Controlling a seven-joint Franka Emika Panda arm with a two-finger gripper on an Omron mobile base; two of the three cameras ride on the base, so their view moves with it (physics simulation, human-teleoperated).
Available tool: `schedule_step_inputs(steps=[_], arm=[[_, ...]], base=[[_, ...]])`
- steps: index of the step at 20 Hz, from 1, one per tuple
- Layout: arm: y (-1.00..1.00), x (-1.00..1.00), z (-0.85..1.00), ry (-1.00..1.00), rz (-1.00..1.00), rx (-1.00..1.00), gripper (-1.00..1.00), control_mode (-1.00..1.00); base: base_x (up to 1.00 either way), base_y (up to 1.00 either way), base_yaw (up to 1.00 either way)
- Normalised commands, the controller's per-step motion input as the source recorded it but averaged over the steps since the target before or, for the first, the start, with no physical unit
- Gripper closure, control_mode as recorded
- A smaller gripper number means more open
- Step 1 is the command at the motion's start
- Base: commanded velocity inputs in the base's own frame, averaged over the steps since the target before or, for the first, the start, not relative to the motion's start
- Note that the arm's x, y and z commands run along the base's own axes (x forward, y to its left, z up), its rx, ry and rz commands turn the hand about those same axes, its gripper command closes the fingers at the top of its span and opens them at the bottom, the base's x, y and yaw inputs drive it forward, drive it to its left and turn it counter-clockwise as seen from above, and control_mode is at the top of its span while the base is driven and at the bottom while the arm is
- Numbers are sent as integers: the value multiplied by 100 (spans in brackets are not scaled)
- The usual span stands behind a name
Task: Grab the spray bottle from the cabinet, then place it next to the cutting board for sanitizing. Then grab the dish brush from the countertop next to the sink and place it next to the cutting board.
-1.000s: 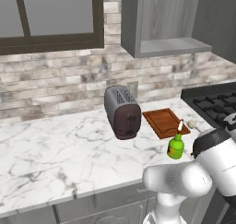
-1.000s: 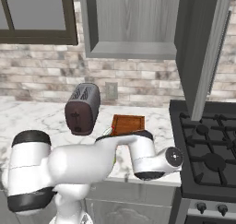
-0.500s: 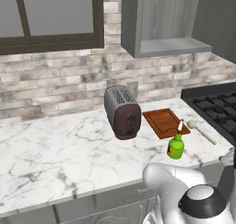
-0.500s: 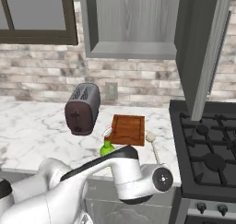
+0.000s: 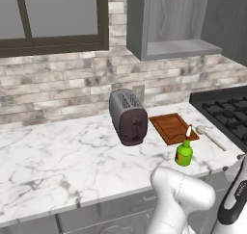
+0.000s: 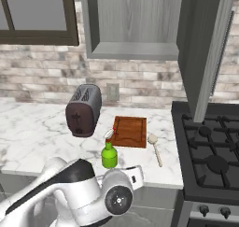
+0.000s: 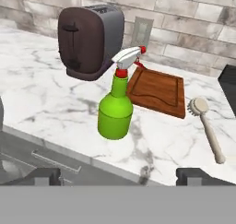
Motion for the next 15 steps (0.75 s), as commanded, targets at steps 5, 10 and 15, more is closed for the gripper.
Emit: schedule_step_inputs(steps=[5, 10, 15], arm=[[23, -56, 100, -25, 0, -6, -100, -100], [31, -47, 100, -18, 0, -11, -100, -100], [13, -37, 100, -13, 2, -7, -100, -100]], base=[[0, 0, 0], [0, 0, 0], [0, 0, 0]])
